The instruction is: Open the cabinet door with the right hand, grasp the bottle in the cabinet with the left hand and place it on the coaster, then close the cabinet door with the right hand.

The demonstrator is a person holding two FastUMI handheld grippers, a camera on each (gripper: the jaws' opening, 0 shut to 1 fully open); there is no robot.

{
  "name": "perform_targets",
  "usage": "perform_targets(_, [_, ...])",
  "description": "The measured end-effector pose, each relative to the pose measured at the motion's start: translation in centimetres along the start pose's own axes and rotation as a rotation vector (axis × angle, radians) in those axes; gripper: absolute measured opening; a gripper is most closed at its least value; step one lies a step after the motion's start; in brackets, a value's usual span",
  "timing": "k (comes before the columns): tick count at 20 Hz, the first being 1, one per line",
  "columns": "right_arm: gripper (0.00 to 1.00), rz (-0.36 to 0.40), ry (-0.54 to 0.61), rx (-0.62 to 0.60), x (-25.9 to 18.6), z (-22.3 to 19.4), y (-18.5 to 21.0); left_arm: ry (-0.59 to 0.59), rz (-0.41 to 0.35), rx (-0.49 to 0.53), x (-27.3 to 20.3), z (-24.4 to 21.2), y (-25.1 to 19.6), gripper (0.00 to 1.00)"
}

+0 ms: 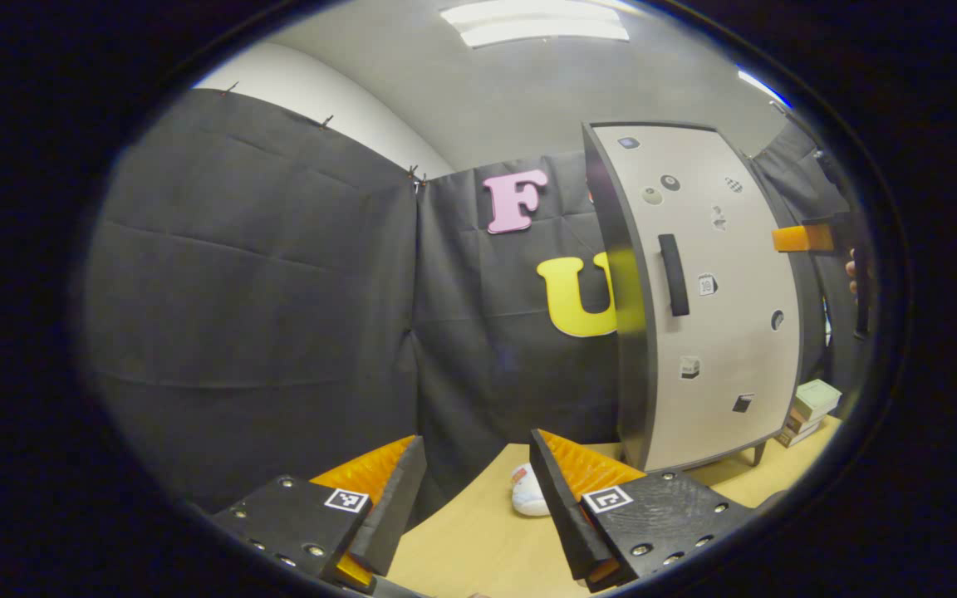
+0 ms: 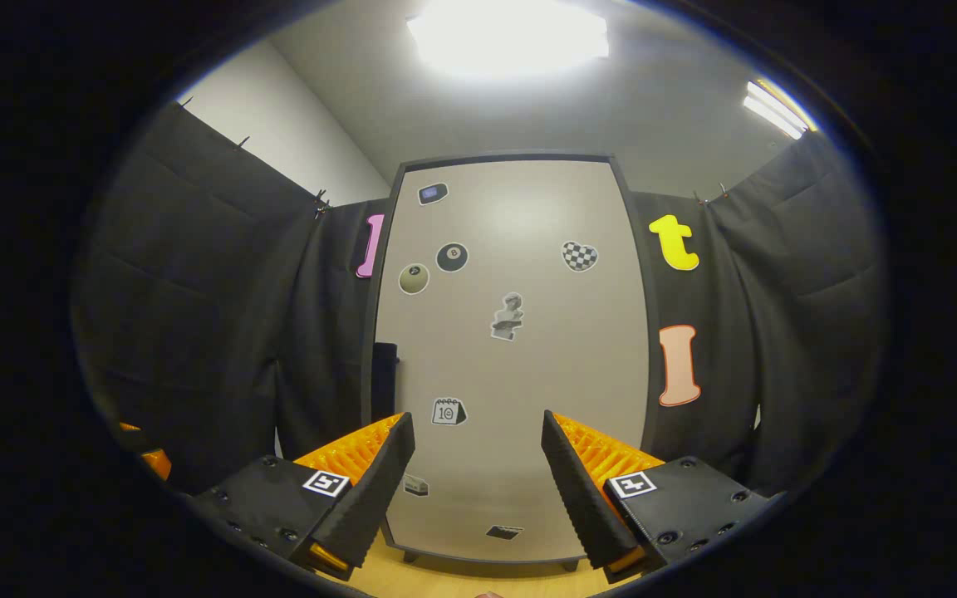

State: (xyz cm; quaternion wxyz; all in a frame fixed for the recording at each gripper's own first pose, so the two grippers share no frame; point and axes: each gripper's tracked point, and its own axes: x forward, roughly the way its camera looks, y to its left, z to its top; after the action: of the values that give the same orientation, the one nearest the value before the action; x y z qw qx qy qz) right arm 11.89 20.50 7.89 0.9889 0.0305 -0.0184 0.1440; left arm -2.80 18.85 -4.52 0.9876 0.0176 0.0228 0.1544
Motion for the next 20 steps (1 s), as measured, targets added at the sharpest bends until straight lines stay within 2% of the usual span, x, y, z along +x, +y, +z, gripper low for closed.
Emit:
perform_targets(9, [0.96,0.018,0.018,0.013,6.2,-0.2,5.3,0.021,0.079,0.020,1.3,-2.3,6.6,0.77])
perform_targets(20, [0.97,0.001,0.104,0.010,12.8,-3.1,9.8,0.051,0.129,0.023,3.3,-4.8,11.2,0.78])
